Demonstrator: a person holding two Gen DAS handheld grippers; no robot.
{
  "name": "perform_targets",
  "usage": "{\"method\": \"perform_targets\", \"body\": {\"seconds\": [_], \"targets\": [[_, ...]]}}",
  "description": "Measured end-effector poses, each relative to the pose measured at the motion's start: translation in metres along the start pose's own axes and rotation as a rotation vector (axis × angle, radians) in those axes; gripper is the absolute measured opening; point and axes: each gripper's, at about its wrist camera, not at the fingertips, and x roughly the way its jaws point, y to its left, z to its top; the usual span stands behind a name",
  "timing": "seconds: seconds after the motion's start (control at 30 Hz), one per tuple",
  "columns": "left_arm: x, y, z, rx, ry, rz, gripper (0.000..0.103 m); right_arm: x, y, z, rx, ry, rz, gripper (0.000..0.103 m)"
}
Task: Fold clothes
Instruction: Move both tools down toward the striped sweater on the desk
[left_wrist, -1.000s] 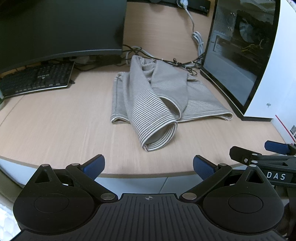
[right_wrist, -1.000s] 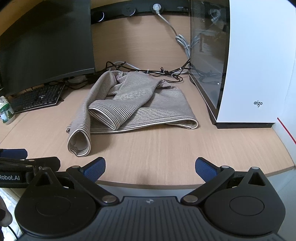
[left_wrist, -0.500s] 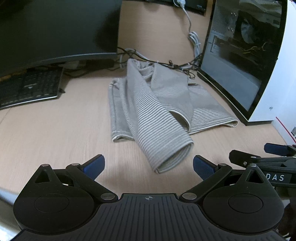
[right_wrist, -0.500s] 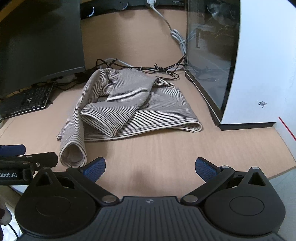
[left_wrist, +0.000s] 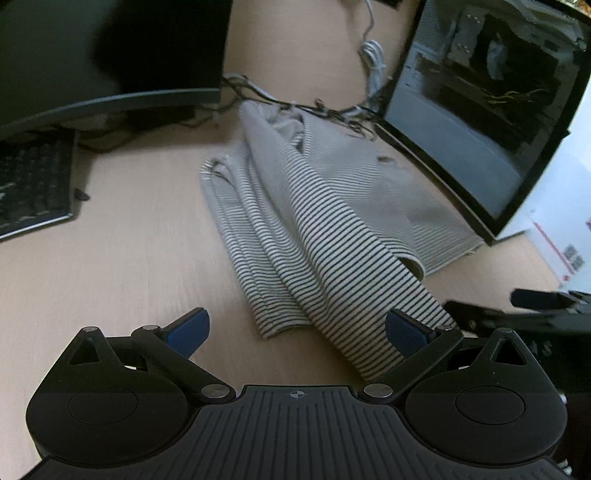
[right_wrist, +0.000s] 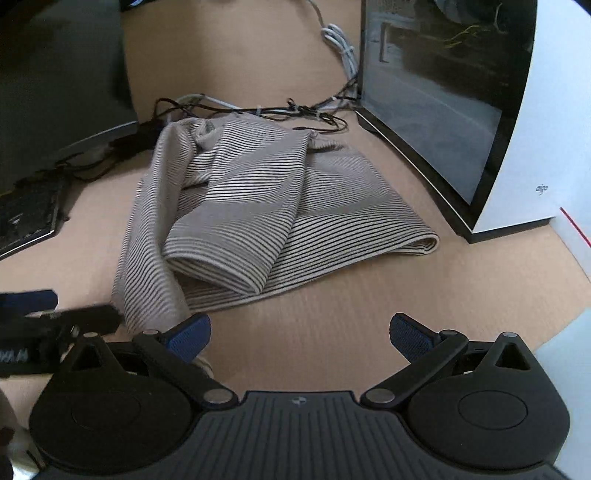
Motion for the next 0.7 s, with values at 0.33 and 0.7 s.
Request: {"method": "perform_targets", "body": {"seconds": [0.33,0.7], "targets": [[0.027,0.005,0.045,-0.041,-0.022,-0.085,0.103,0.019,-0.009,0.046,0.031,0.001,-0.071,0.103],[0.081,-0.016,0.084,-0.166,0.045,0.123,0.078,0.127,-0.035,0.118,0.069,0.102,0.328,0.103]]}}
